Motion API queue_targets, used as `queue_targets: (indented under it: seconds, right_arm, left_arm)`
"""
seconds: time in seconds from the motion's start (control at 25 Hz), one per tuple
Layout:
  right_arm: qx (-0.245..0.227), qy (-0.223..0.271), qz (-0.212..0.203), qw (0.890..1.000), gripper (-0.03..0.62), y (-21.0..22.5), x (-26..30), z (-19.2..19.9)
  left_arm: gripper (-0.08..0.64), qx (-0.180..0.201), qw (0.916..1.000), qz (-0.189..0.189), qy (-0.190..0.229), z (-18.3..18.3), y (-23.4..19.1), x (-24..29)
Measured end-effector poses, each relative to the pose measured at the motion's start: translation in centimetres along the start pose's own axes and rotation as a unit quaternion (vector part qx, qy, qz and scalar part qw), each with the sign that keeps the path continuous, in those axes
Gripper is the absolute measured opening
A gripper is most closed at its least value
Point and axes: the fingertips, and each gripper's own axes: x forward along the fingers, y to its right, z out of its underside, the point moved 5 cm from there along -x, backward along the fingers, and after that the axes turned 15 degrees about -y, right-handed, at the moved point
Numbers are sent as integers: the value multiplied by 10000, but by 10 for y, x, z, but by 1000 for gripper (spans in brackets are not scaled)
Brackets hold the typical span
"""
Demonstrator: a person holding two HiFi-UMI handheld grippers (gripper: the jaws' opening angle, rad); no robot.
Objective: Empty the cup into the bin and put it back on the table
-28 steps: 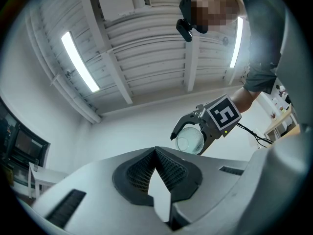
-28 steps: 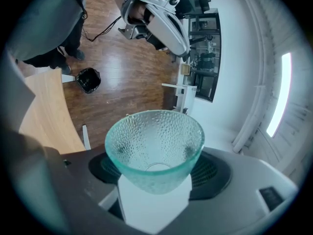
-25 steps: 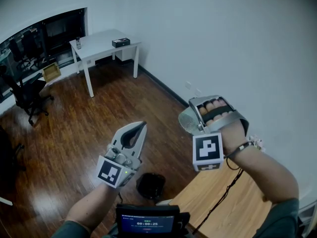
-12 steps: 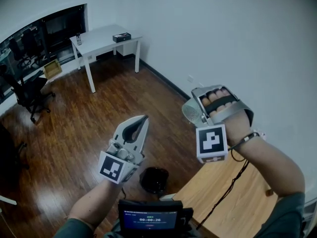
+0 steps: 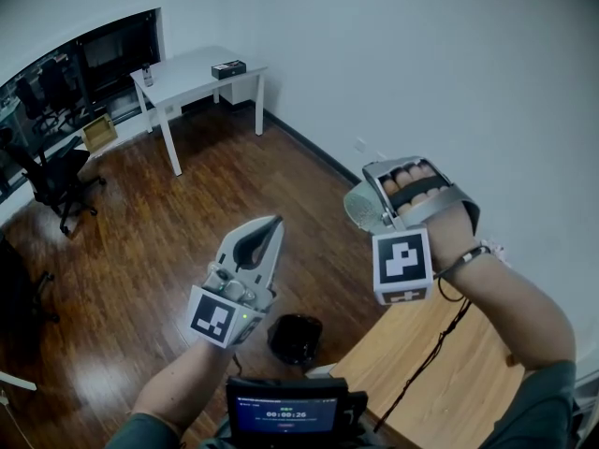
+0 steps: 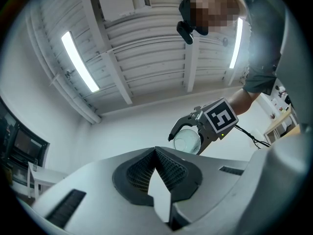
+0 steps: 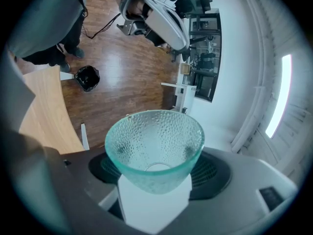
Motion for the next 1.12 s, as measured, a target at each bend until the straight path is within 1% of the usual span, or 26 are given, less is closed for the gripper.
queue_targets:
  seconds: [0.12,0.16,0.24,0.28,0.36,0.4,0.56,0.68,0.76,0.88,0.96,1.04,1.12]
  right_arm:
    - [-92,-9,-13,10000,385,-2,1,-1]
    - [-45,25,-55,10000,385,-2,1,-2]
    - [199,157,-236,9994,386,-2,0,-3]
    - [428,270,-371,9980,385,-1,-1,-4]
    - [899,484,-629,9928,385,1,-1,-5]
    - [1049,538,-716,9904,385,0,0,-5]
    - [1306,618,-839,9859,386,-15,3,0]
    - [1451,598,-960,9829,385,-18,9,0]
    - [1610,672,-1127,9782,385,-19,13,-1]
    - [2030,942,-1568,9620,387,-33,15,-4]
    - [2378,1145,-1859,9465,387,-40,14,-5]
    - [2722,1346,-2138,9285,386,-44,16,-7]
    - [2971,1499,-2329,9138,385,-49,19,-11]
  left_arm:
    - [0,-13,10000,-20,5,0,-2,0]
    - [0,-9,10000,-24,3,0,-2,0]
    - [0,-2,10000,-29,-4,-1,-1,-1]
    - [0,2,10000,-25,-4,-1,-2,-1]
    - [0,9,10000,-14,-6,-1,-3,-1]
    - [0,15,10000,-9,-12,-2,-3,0]
    - [0,86,10000,12,-42,-1,4,-1]
    - [0,103,9999,38,-57,-2,-1,-1]
    - [0,99,9999,61,-68,-3,-2,1]
    - [0,94,9999,93,-49,-2,4,-2]
    - [0,97,9999,113,-41,-3,8,-4]
    - [0,76,9999,121,-48,-4,7,-4]
    - [0,59,9999,131,-76,-3,6,-6]
